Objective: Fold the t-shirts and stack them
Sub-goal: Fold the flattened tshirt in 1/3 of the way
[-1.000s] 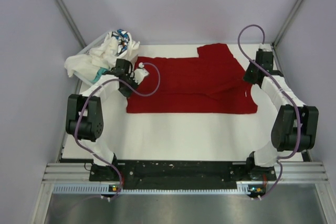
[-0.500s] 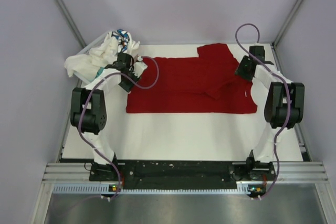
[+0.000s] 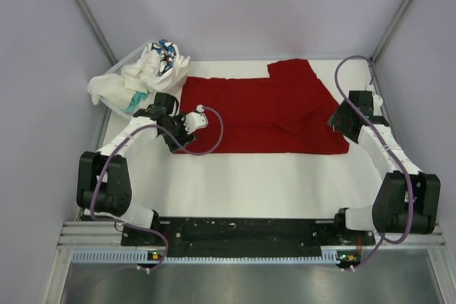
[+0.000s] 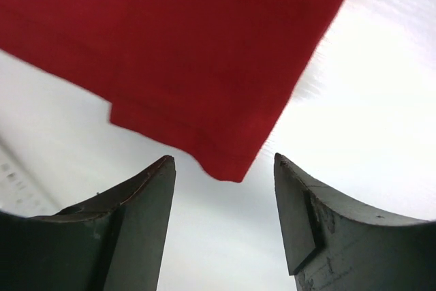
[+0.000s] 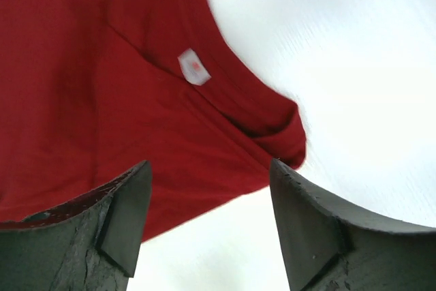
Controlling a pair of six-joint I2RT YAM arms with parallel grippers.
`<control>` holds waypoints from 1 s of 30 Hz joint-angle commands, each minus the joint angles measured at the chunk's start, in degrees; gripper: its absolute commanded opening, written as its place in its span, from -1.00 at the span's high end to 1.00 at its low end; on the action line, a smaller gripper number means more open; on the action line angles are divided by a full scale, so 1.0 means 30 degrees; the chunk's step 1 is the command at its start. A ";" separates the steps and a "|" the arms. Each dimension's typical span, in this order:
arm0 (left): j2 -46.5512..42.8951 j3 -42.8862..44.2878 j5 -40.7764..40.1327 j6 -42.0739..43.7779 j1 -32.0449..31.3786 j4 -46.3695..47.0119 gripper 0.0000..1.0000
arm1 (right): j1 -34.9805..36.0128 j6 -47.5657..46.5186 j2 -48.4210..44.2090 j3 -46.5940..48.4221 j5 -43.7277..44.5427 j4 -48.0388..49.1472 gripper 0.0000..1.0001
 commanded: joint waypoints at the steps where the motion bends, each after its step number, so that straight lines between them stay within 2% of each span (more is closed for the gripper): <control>1: 0.0959 -0.0812 -0.0166 0.1883 0.0000 0.0548 -0.31 | -0.0483 0.0952 0.1255 -0.1642 -0.0301 0.0934 -0.28; 7: 0.1721 -0.1866 -0.0839 0.2411 -0.0029 0.1487 -0.33 | -0.0631 0.1244 0.3482 -0.1496 -0.0715 0.1638 -0.22; 10: 0.2248 -0.2190 -0.1308 0.2207 0.0000 0.1899 -0.20 | -0.0893 0.1741 0.4390 -0.1730 -0.0538 0.1815 -0.10; 11: 0.2424 -0.2190 -0.1455 0.2032 0.0000 0.1928 -0.08 | -0.1097 0.2004 0.4509 -0.1876 -0.0742 0.1873 -0.03; 14: 0.2514 -0.2394 -0.1603 0.1767 0.0000 0.1929 0.48 | -0.1626 0.2329 0.4453 -0.2607 -0.1416 0.2137 0.20; 16: 0.2251 -0.2658 -0.1370 0.1650 0.0000 0.1870 0.95 | -0.1802 0.2329 0.3986 -0.3076 -0.1447 0.2050 0.56; 17: 0.2047 -0.2775 -0.1194 0.1563 0.0000 0.1870 1.00 | -0.1977 0.2358 0.3664 -0.3398 -0.1505 0.1963 0.74; 18: 0.1871 -0.2950 -0.1135 0.1533 0.0000 0.1783 1.00 | -0.2181 0.2387 0.3197 -0.3691 -0.1621 0.1846 1.00; 22: 0.0613 -0.3565 -0.0376 0.0510 0.0000 0.0383 1.00 | -0.2856 0.2796 0.0008 -0.5476 -0.1536 0.0763 1.00; 30: -0.4161 -0.6525 0.1207 0.1882 -0.0088 -0.3397 1.00 | -0.3062 0.6015 -0.8898 -0.9256 -0.0422 -0.2605 1.00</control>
